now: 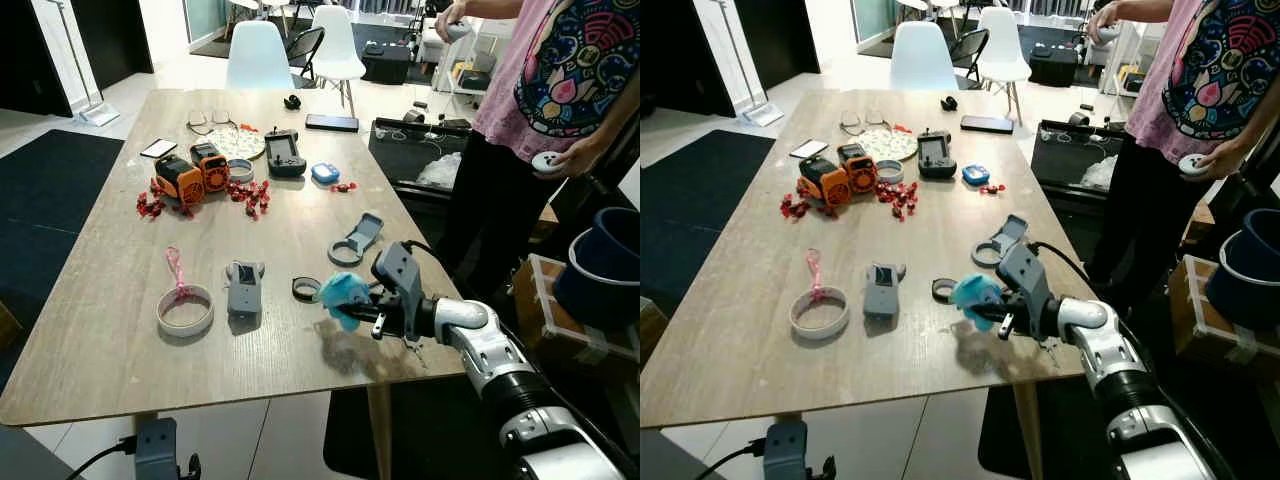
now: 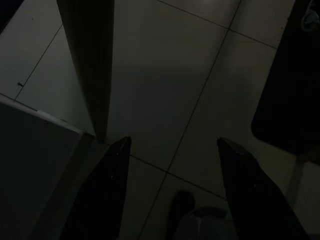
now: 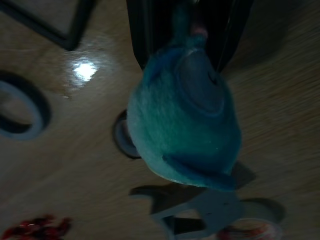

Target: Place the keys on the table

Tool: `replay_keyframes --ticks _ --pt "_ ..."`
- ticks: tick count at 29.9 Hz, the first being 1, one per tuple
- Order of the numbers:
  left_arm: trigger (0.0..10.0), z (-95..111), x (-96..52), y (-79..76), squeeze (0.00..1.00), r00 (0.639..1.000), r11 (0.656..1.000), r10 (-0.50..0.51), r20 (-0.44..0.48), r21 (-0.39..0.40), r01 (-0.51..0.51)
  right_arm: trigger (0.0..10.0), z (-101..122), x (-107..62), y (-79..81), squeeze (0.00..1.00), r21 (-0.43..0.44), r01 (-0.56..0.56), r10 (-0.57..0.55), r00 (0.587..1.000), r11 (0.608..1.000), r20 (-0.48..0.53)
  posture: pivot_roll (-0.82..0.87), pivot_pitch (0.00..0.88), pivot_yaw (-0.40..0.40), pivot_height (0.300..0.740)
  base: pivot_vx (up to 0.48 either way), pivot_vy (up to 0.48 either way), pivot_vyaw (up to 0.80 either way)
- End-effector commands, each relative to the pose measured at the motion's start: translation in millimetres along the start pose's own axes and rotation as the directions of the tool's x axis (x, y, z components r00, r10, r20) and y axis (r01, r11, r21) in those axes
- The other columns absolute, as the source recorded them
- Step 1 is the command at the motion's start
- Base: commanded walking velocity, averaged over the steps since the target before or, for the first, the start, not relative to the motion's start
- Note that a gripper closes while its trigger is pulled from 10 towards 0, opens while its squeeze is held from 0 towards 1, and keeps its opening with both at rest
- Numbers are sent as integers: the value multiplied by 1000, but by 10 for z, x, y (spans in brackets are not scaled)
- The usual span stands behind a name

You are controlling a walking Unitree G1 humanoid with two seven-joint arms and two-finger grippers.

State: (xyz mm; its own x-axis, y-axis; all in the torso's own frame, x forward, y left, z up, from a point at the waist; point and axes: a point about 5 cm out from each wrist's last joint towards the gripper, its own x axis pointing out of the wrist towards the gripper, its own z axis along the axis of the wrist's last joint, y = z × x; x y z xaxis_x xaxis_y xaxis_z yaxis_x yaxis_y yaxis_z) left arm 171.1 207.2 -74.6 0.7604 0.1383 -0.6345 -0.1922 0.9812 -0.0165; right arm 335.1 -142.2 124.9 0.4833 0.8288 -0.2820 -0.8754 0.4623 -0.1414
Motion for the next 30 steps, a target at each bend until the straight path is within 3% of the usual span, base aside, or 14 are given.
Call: replay_keyframes --ticks 1,2,4,5,23,28,29,30 --pt "10000 -39 -18 47 0 1000 1000 8 -16 5 -7 10000 -11 -30 9 0 11 -12 12 1000 1000 -7 72 22 -50 740 0 0 0" --pt "10000 -33 -16 46 0 1000 1000 7 -14 6 -7 10000 -18 -36 18 173 21 -24 25 1000 999 -10 73 19 -52 740 0 0 0" --pt "10000 -26 -13 44 0 1000 1000 7 -12 6 -7 10000 -26 -42 28 173 31 -38 38 999 999 -13 73 19 -52 740 0 0 0" --pt "10000 -21 -10 43 0 1000 1000 6 -10 6 -6 10000 -26 -46 28 1000 39 -36 36 999 999 -10 76 16 -54 740 0 0 0" --pt "10000 -18 -19 43 0 1000 1000 0 2 14 0 10000 38 -167 -28 1000 61 10 -10 1000 998 -6 73 9 -47 740 0 0 0" --pt "10000 -6 -15 40 0 1000 1000 -1 8 15 1 10000 115 -210 -136 1000 20 113 -114 993 993 33 74 11 -47 740 0 0 0" --pt "10000 -4 -16 41 0 1000 1000 -1 9 15 0 10000 186 -247 -252 1000 54 222 -226 969 974 96 76 10 -47 740 0 0 0" --pt "10000 -5 -17 43 0 1000 1000 0 10 15 -1 10000 267 -337 -422 0 116 378 -394 903 918 171 76 12 -48 740 0 0 0"
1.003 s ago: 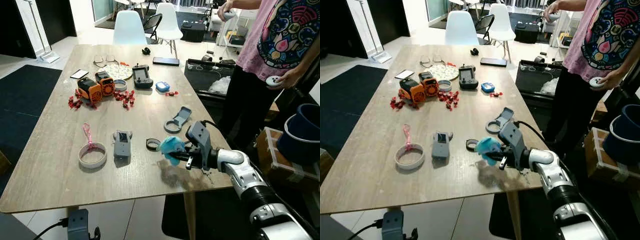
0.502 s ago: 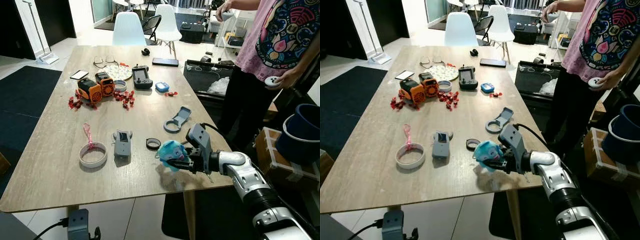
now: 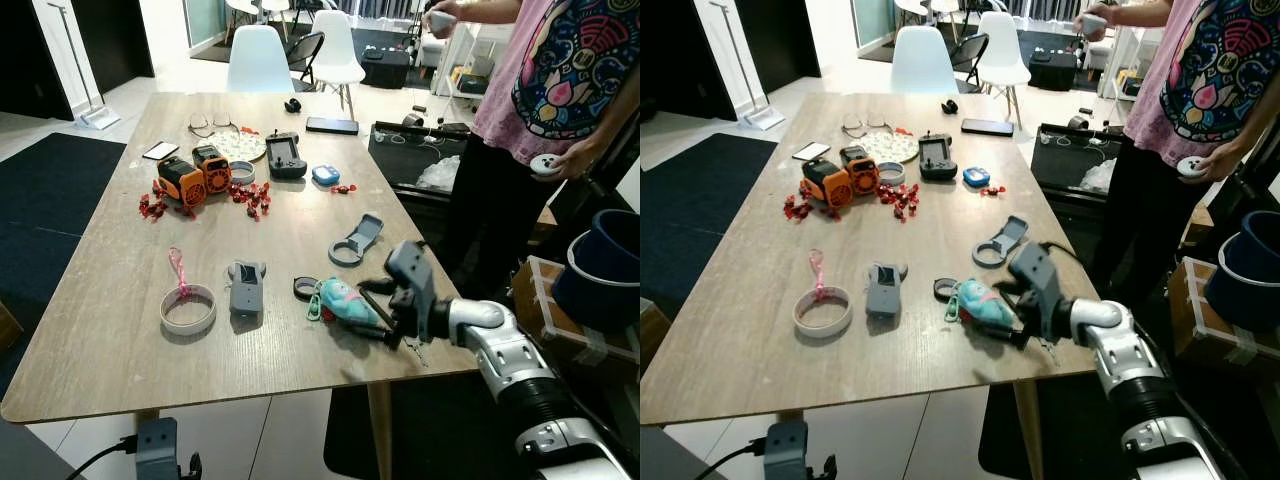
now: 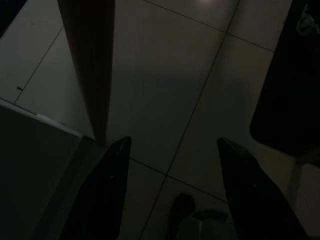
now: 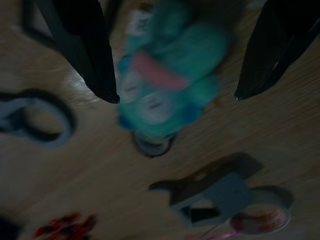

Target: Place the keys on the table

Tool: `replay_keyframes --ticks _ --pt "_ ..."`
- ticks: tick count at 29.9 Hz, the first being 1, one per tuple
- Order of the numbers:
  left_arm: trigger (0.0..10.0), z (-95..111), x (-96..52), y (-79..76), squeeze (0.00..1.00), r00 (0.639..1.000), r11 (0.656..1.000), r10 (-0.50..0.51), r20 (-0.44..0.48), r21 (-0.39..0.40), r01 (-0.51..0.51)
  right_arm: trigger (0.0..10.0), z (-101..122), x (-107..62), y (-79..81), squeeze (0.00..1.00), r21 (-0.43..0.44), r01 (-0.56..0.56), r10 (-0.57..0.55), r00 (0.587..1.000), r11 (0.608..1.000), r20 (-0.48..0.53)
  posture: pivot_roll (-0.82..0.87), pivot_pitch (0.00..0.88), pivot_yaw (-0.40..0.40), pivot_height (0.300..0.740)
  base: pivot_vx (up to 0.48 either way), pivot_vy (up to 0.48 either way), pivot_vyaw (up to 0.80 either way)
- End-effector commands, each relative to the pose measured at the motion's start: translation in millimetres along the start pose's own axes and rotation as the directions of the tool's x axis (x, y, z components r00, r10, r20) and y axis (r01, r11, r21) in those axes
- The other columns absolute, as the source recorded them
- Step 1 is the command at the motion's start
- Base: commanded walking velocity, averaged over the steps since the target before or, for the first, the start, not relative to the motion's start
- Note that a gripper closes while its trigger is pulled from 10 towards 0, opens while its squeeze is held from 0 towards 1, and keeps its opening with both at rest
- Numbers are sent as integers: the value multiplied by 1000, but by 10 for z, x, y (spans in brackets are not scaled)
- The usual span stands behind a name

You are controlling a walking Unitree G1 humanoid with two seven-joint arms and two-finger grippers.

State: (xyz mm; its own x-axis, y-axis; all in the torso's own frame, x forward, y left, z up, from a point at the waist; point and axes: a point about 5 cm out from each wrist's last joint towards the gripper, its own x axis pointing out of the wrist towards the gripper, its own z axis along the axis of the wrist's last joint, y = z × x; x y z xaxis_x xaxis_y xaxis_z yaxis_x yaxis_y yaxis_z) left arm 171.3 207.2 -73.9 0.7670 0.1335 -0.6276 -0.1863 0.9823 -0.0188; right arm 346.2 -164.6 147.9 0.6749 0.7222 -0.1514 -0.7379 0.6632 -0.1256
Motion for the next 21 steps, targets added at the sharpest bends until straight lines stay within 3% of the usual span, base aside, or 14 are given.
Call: replay_keyframes --ticks 1,2,3,4,6,7,8,9,10,11,12,18,19,21 --pt "10000 -14 -17 45 0 1000 1000 8 3 12 -8 10000 241 -196 -430 0 132 349 -369 910 928 191 78 12 -49 740 0 0 0" --pt "10000 -14 -17 45 0 1000 1000 8 3 12 -8 10000 241 -196 -430 0 132 349 -369 910 928 191 78 12 -49 740 0 0 0" --pt "10000 -19 -21 48 0 1000 1000 10 3 12 -10 10000 273 -415 -682 0 282 537 -600 764 795 237 79 13 -49 740 0 0 0" --pt "10000 -19 -21 48 0 1000 1000 10 3 12 -10 10000 273 -415 -682 0 282 537 -600 764 795 237 79 13 -49 740 0 0 0" --pt "10000 -37 -34 57 0 1000 1000 16 1 10 -16 10000 67 -1011 -1026 0 528 739 -901 412 418 136 81 15 -55 740 0 0 0" --pt "10000 -45 -39 61 0 1000 1000 18 0 9 -18 10000 -82 -1259 -1089 0 578 775 -959 280 256 50 81 15 -57 740 0 0 0" --pt "10000 -45 -39 61 0 1000 1000 18 0 9 -18 10000 -82 -1259 -1089 0 578 775 -959 280 256 50 81 15 -57 740 0 0 0" --pt "10000 -53 -47 71 0 1000 1000 22 1 6 -22 10000 -348 -1571 -1087 0 598 798 -987 146 76 -70 84 17 -61 740 0 0 0" --pt "10000 -53 -47 71 0 1000 1000 22 1 6 -22 10000 -348 -1571 -1087 0 598 798 -987 146 76 -70 84 17 -61 740 0 0 0" --pt "10000 -57 -57 86 0 1000 1000 26 8 5 -26 10000 -628 -1833 -1005 0 537 842 -982 51 -54 -180 86 21 -64 740 0 0 0" --pt "10000 -66 -72 113 0 999 999 39 14 -6 -38 10000 -1039 -2125 -782 0 406 898 -948 -34 -167 -316 86 22 -64 740 0 0 0" --pt "10000 -78 -79 127 0 999 999 41 10 -7 -41 10000 -1376 -2162 -520 0 320 930 -904 -31 -182 -426 87 23 -64 740 0 0 0" --pt "10000 -85 -83 130 0 999 999 40 7 -5 -40 10000 -1566 -2125 -346 0 279 945 -868 -11 -171 -496 88 24 -62 740 0 0 0" --pt "10000 -100 -92 136 0 999 999 39 2 -2 -39 10000 -1954 -1959 102 0 200 977 -755 77 -73 -651 86 25 -57 740 0 0 0"
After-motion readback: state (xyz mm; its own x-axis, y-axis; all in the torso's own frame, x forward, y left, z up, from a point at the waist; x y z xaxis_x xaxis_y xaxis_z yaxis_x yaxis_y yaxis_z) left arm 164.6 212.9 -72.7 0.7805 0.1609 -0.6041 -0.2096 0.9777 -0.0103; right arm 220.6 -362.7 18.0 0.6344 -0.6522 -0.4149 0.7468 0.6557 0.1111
